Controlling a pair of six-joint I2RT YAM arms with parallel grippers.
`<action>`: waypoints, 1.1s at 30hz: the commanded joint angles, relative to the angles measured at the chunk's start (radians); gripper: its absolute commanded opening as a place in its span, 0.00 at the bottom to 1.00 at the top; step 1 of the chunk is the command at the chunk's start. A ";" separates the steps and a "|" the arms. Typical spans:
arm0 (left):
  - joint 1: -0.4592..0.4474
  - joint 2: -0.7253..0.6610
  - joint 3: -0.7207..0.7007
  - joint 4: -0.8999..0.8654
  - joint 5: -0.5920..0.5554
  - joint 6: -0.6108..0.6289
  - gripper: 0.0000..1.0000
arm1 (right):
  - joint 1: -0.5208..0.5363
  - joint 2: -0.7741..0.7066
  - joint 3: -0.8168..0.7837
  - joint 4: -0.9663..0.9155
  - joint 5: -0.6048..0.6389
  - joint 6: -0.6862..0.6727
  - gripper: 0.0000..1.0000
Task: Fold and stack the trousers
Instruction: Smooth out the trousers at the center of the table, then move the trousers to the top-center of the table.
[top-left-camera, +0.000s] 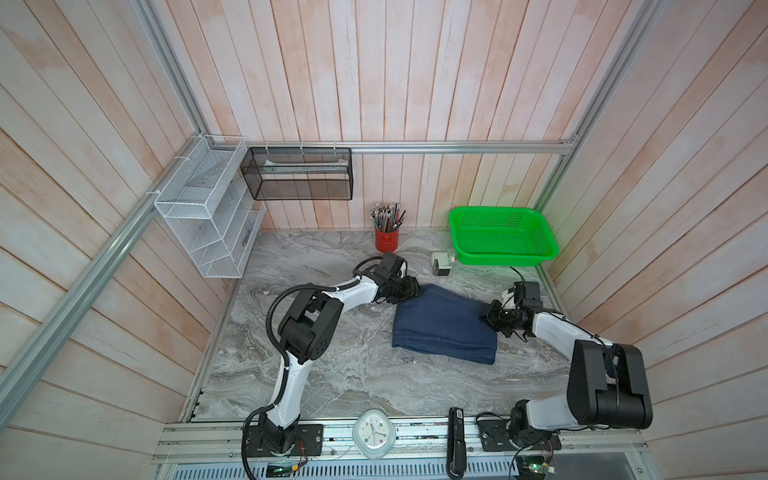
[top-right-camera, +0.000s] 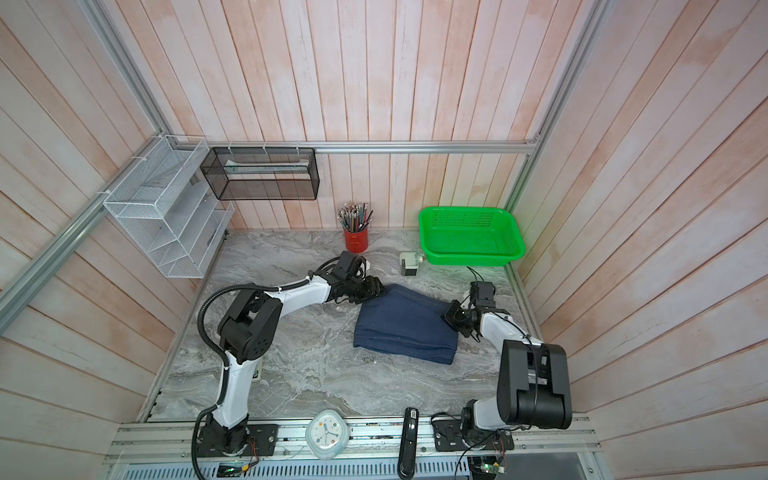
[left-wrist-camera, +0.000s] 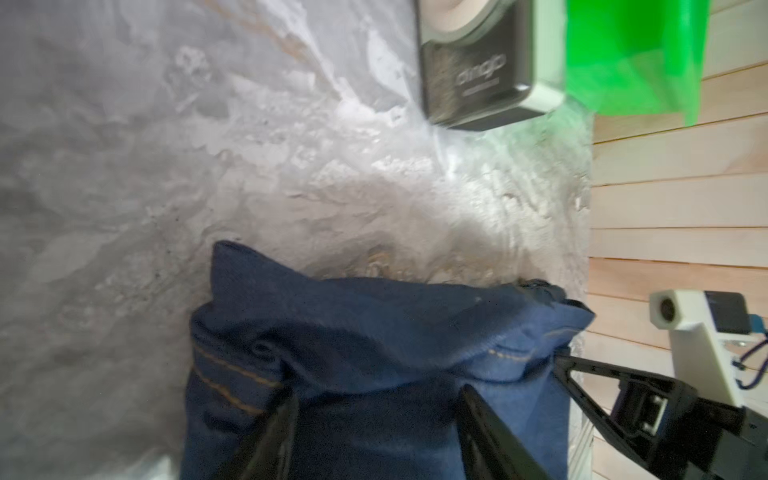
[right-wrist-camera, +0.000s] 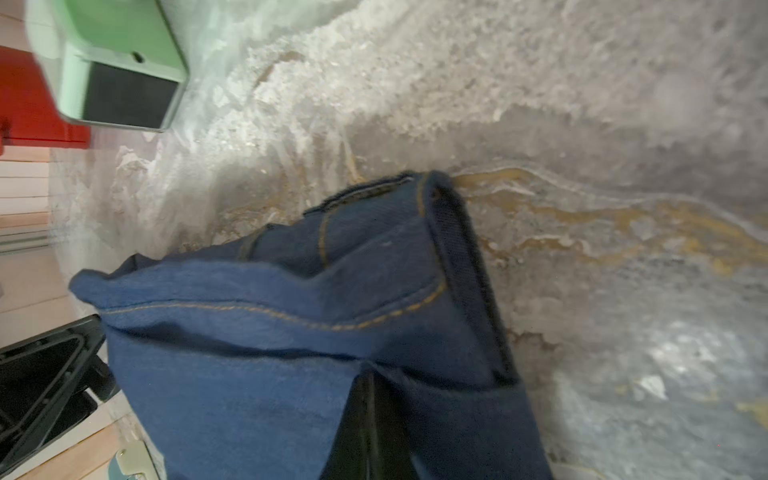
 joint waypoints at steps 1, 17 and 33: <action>0.035 0.014 0.004 -0.040 0.011 0.042 0.62 | -0.029 0.016 -0.023 0.007 0.071 -0.023 0.06; 0.025 -0.370 -0.196 -0.153 -0.028 0.096 0.74 | -0.037 -0.175 0.048 -0.191 0.055 -0.078 0.56; -0.035 -0.316 -0.476 0.052 0.137 0.064 0.96 | 0.044 -0.052 -0.002 -0.179 0.084 -0.101 0.71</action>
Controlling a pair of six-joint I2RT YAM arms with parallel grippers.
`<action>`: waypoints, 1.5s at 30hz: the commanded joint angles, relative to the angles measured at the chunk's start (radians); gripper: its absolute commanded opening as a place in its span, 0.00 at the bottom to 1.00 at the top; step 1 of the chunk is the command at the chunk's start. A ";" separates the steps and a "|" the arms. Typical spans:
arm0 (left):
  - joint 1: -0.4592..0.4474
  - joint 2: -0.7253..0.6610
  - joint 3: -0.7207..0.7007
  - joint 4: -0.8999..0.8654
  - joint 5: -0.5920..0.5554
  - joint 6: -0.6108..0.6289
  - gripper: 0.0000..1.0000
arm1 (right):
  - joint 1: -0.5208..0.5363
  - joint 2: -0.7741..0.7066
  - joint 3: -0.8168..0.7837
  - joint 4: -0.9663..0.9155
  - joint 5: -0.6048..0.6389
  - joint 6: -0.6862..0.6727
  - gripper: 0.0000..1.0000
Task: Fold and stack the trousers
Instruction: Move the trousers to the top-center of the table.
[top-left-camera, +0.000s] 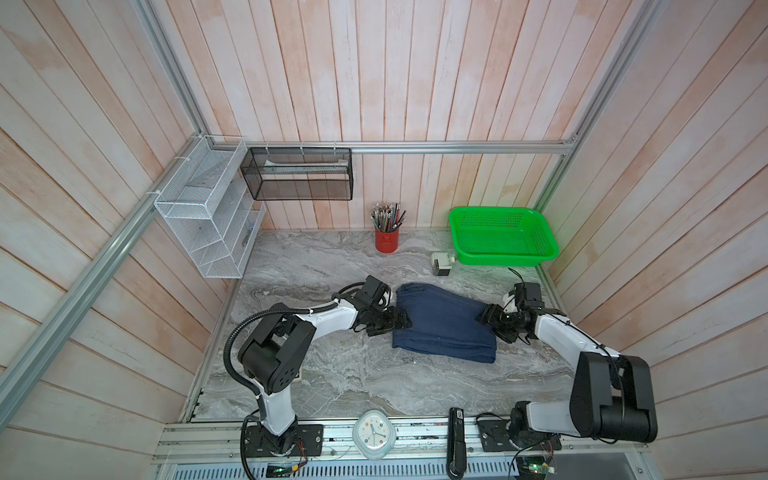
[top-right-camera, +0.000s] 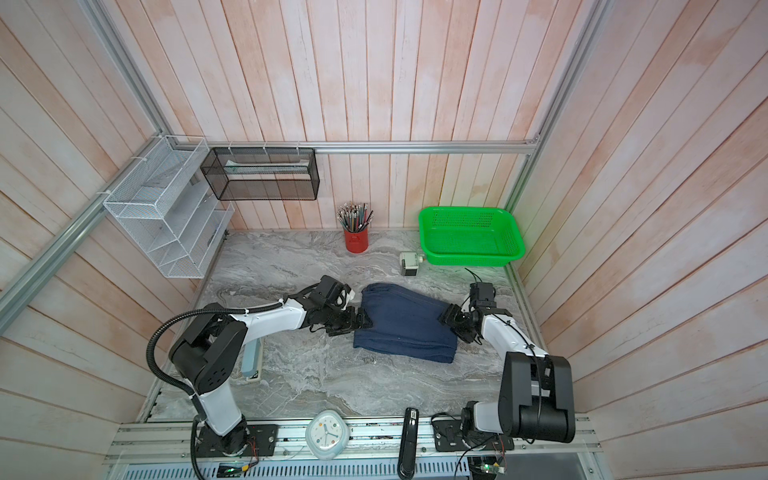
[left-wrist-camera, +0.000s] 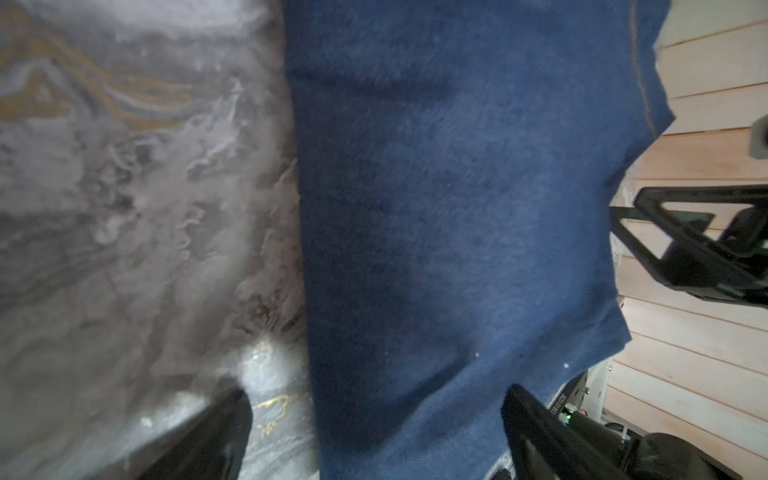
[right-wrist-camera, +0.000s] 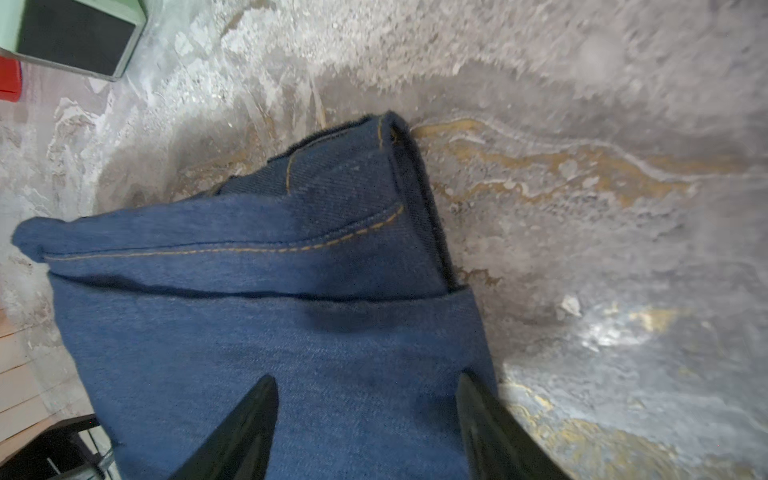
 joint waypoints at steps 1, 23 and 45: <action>-0.004 0.040 -0.013 0.086 0.083 0.002 0.96 | 0.011 0.022 -0.025 -0.020 0.026 -0.009 0.71; 0.067 0.054 -0.064 0.185 0.157 -0.032 0.19 | 0.089 0.079 -0.012 0.022 -0.028 -0.016 0.61; 0.480 -0.068 0.119 -0.370 -0.349 0.274 0.67 | 0.386 0.290 0.332 0.097 -0.053 0.130 0.65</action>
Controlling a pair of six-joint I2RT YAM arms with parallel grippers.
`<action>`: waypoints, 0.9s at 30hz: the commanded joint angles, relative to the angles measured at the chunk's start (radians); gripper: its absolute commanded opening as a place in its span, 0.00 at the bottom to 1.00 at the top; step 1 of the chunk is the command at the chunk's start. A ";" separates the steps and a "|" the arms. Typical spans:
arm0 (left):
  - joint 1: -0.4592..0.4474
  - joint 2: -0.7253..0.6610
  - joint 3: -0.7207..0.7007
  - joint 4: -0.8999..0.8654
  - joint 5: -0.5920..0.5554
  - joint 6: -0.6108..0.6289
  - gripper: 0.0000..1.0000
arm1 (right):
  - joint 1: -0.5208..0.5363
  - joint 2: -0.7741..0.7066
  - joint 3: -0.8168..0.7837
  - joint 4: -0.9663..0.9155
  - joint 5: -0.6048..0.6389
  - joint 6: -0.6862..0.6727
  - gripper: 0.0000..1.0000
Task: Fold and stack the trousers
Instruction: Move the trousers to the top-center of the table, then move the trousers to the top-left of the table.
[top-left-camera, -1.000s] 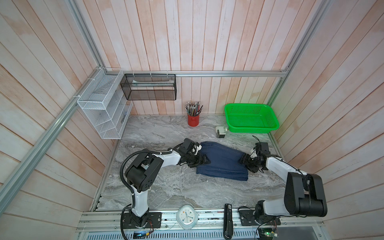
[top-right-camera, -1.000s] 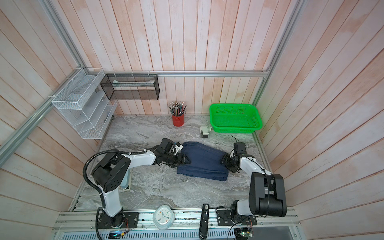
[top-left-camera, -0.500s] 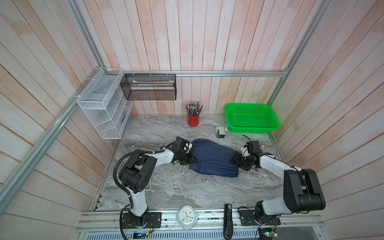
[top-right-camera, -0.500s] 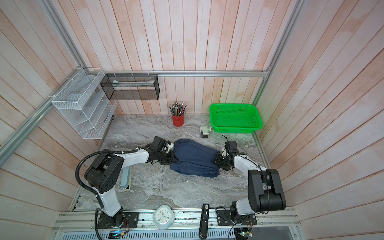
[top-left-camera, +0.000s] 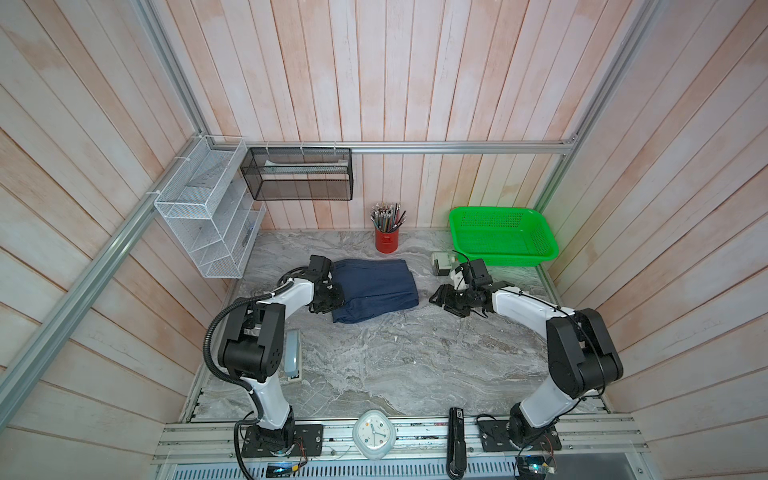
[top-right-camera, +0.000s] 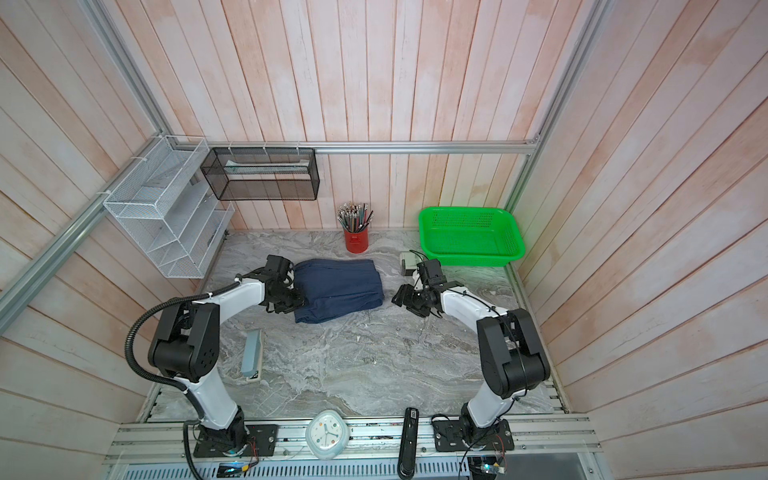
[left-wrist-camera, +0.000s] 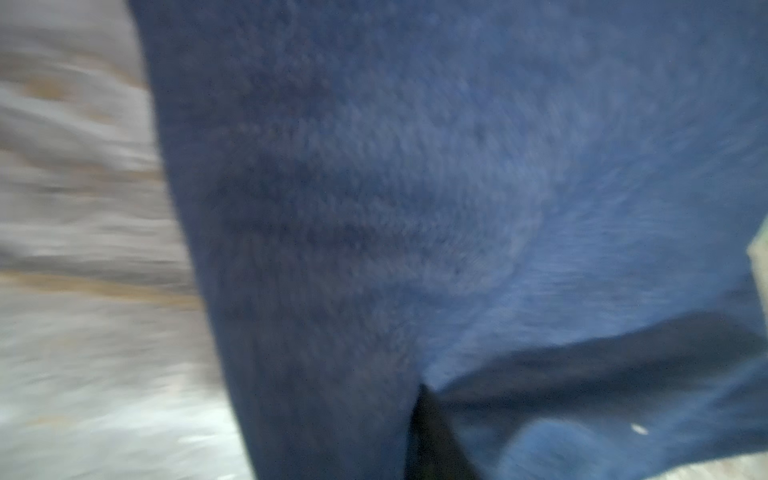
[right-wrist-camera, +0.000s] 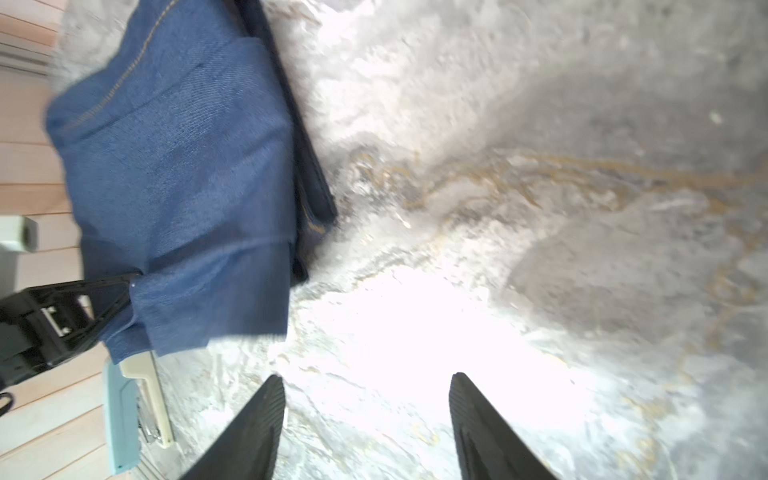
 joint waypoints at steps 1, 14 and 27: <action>0.014 -0.067 0.051 -0.085 -0.078 0.077 0.72 | 0.003 0.018 0.021 -0.011 -0.008 0.012 0.65; -0.337 -0.012 0.433 -0.452 -0.455 -0.382 0.83 | 0.003 -0.011 0.012 -0.041 0.006 0.004 0.65; -0.409 0.187 0.443 -0.381 -0.446 -0.665 0.85 | -0.002 -0.029 -0.018 -0.034 -0.011 -0.005 0.65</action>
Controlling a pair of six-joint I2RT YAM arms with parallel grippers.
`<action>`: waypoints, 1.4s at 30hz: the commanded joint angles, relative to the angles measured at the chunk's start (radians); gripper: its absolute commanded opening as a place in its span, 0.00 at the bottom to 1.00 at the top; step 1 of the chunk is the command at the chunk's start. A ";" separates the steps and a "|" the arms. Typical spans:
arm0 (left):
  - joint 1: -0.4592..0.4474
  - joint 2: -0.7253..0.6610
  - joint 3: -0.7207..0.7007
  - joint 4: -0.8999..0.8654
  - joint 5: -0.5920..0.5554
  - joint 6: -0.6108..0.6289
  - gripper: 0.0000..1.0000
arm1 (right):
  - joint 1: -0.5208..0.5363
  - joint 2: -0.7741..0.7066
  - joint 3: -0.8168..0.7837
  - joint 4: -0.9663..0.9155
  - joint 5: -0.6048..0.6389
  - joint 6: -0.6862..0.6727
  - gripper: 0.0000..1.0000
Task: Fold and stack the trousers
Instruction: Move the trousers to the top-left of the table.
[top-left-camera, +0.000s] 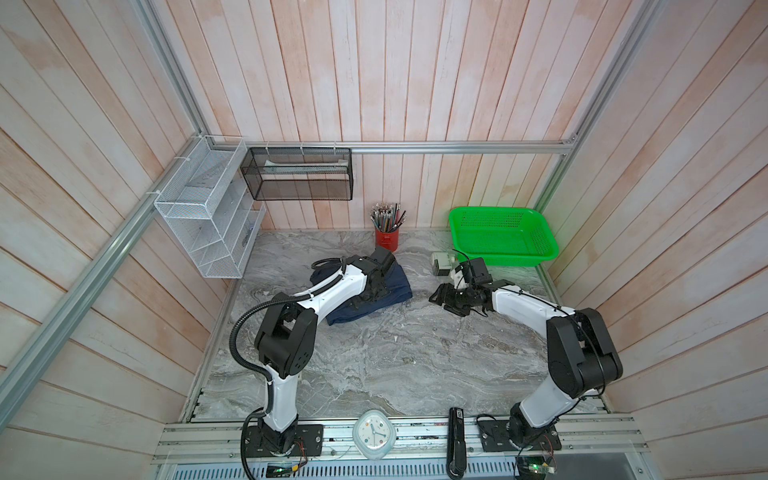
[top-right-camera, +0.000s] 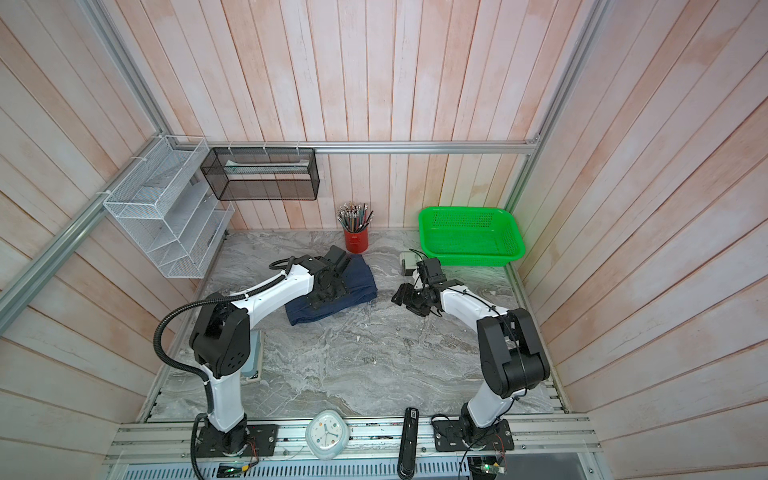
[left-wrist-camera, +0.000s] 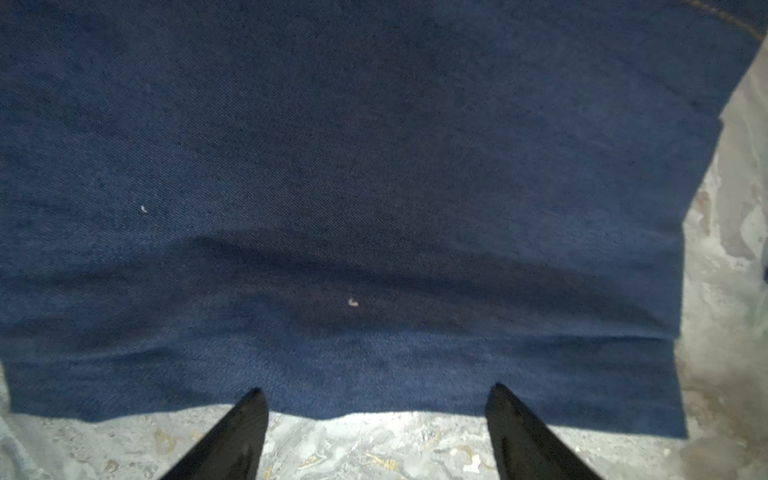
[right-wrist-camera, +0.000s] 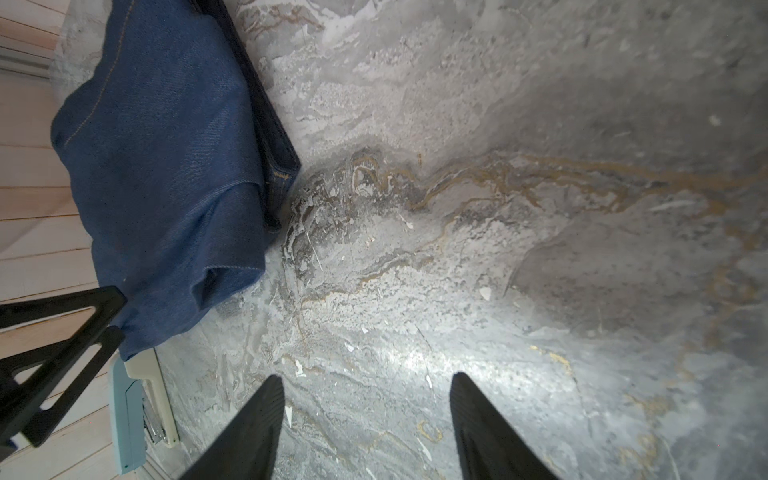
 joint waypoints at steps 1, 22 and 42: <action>0.022 0.045 -0.004 0.027 -0.046 -0.048 0.85 | -0.003 -0.027 -0.018 -0.012 -0.011 -0.009 0.66; 0.368 0.286 0.166 0.082 -0.040 0.456 0.82 | -0.003 -0.020 -0.028 0.027 -0.024 0.007 0.65; 0.531 0.581 0.693 -0.096 -0.085 0.586 0.83 | -0.003 -0.018 -0.011 0.006 -0.012 0.007 0.65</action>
